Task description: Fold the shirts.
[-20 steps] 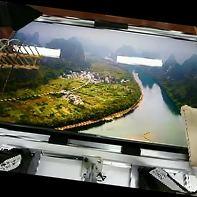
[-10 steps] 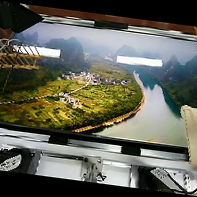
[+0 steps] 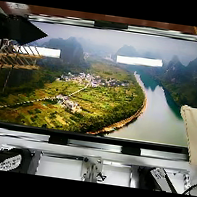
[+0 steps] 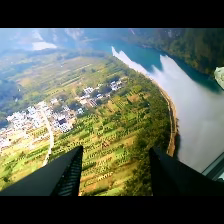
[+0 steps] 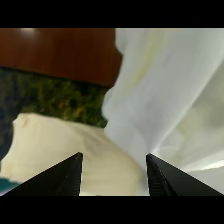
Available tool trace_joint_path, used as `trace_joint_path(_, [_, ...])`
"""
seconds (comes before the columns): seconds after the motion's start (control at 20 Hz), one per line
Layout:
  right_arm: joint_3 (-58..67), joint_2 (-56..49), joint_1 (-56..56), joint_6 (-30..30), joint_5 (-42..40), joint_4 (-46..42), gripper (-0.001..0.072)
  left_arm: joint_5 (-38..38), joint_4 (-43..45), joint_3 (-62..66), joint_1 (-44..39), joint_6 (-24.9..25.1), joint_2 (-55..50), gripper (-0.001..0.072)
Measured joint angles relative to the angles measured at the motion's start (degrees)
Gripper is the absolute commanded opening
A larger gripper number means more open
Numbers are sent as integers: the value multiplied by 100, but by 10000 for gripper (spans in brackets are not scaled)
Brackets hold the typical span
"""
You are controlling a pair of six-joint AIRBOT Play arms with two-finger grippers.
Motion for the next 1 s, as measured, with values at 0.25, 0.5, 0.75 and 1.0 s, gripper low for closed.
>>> trace_joint_path(0.25, [-885,166,1032,227,538,1193,517,-85,302,-337,0,-155,-85,413])
trace_joint_path(0.5, [-2400,81,3285,586,-177,1499,515,146,651,-1187,-269,-345,-131,382])
trace_joint_path(0.75, [-3036,-793,5530,540,-1008,1054,487,507,2356,-1569,-1137,-1174,-479,395])
trace_joint_path(1.0, [-3163,-1388,6933,334,-1285,157,487,400,3449,-1644,-1609,-1679,-994,406])
